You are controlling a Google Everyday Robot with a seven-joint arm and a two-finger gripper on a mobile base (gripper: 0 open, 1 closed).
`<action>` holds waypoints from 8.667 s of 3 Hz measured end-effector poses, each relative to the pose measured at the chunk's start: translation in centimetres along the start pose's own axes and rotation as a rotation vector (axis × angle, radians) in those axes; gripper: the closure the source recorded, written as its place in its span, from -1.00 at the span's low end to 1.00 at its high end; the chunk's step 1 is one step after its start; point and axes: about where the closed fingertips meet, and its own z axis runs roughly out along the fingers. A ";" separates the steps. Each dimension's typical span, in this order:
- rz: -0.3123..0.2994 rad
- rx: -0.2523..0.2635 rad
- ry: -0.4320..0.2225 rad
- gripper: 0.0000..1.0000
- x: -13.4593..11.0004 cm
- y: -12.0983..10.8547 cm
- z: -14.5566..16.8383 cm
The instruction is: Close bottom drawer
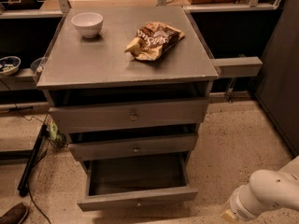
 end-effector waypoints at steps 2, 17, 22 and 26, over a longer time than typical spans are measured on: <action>0.012 -0.059 0.016 1.00 1.7 3.7 3.1; 0.074 -0.203 -0.175 1.00 -14.1 -4.9 27.0; 0.190 -0.200 -0.129 1.00 -11.4 -6.0 29.4; 0.186 -0.197 -0.161 1.00 -12.6 -6.4 29.4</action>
Offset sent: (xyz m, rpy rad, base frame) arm -0.0304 0.0136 -0.0245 0.0194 0.0455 0.0016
